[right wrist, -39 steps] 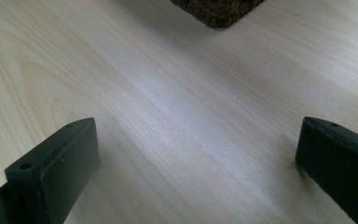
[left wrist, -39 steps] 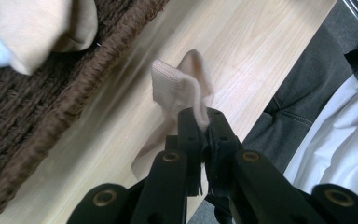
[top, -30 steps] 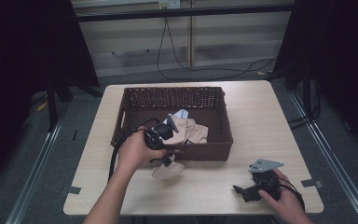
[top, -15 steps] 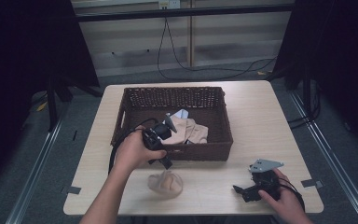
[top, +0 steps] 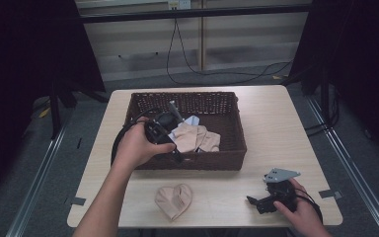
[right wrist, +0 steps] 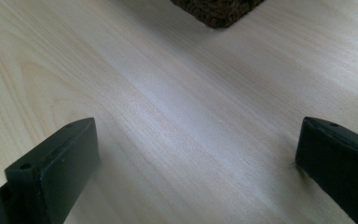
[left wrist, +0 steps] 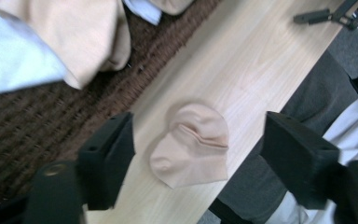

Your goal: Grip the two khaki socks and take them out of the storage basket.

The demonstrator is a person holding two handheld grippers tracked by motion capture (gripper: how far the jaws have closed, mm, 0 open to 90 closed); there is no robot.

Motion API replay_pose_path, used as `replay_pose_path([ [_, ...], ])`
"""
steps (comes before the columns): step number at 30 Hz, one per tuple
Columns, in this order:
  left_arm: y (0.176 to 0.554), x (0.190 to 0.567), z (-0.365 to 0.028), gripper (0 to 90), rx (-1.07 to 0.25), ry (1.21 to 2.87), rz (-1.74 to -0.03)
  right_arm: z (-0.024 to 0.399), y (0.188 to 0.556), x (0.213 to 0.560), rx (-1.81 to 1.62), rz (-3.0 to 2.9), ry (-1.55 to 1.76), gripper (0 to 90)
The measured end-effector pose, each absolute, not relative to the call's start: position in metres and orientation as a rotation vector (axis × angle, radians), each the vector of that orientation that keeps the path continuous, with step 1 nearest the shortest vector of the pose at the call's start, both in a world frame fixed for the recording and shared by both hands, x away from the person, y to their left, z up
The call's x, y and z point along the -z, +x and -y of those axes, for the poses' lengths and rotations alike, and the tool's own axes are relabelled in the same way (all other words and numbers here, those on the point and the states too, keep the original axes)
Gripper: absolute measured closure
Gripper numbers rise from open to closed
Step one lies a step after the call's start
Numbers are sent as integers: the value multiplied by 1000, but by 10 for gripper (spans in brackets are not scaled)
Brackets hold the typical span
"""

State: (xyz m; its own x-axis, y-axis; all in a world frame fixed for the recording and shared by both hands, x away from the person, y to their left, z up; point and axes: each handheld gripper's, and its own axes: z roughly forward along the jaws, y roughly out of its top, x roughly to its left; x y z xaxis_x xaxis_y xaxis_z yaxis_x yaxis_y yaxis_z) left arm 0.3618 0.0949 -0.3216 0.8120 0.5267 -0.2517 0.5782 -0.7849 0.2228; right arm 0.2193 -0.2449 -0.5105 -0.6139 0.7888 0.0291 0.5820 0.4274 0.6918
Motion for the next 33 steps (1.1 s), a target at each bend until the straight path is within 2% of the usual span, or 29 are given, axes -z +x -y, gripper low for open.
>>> replay_pose_path([
  [6,375,312,-95,84,221,2662,-881,245,219,510,-979,-2385,1184,0],
  [8,379,311,-94,77,205,2651,-890,245,219,510,-979,-2385,1184,0],
  [14,393,313,-93,64,143,2618,-937,245,219,510,-979,-2385,1183,0],
  [33,424,339,-85,90,134,2570,-1072,245,220,511,-983,-2385,1176,0],
])
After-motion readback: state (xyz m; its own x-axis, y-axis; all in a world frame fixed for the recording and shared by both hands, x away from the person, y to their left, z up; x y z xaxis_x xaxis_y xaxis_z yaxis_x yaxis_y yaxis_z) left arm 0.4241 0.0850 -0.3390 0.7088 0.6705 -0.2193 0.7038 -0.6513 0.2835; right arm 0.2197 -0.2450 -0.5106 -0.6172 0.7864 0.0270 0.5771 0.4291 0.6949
